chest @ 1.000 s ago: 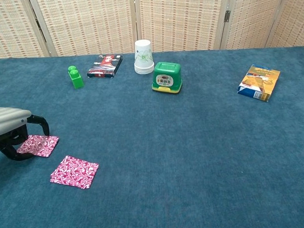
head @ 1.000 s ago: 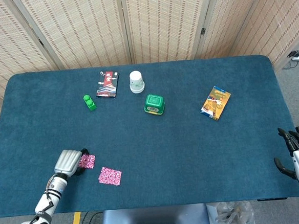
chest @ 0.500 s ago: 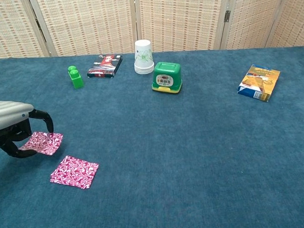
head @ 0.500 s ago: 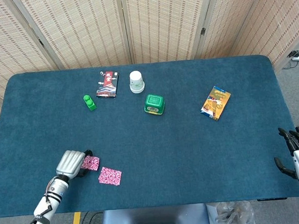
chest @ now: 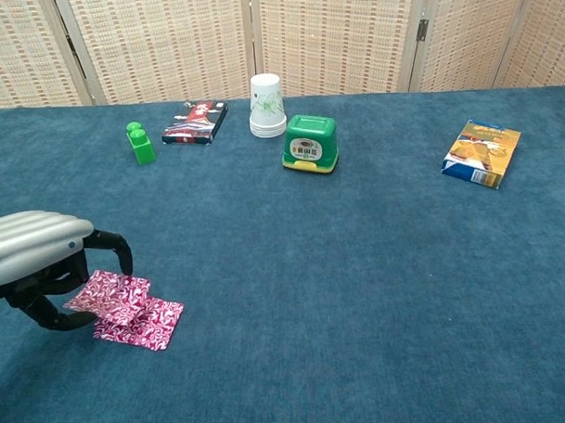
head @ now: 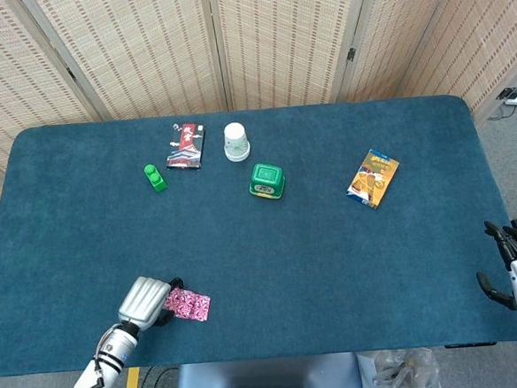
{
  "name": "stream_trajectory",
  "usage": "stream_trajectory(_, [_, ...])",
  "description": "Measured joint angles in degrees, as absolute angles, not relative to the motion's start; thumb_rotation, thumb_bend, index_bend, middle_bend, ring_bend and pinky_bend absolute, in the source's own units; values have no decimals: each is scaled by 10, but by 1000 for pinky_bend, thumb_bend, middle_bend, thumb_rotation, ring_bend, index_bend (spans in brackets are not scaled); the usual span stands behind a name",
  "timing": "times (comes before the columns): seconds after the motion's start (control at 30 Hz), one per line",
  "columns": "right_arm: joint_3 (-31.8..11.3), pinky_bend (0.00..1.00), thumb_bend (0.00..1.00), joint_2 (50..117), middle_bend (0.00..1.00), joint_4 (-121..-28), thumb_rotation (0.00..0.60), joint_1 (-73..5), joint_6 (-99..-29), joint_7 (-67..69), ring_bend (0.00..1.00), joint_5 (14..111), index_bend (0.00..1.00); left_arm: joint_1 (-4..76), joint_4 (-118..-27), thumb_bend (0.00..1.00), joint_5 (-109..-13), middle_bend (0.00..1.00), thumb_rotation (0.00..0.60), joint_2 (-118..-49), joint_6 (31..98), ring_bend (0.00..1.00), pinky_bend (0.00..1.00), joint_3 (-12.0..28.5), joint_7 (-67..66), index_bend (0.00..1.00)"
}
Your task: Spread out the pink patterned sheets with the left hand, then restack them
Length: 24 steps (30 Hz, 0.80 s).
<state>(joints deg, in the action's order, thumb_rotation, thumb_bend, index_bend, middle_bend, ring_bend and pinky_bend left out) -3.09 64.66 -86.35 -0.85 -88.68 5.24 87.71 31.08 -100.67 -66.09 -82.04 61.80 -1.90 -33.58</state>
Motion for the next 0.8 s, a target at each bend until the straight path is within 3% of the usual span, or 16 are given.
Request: stream_trajectory(0.8, [-32, 194, 385, 650, 242, -852, 600, -7, -883, 65, 132, 872, 62, 315, -1019, 323, -605, 975, 600, -889, 653, 932, 1000, -11, -432, 412])
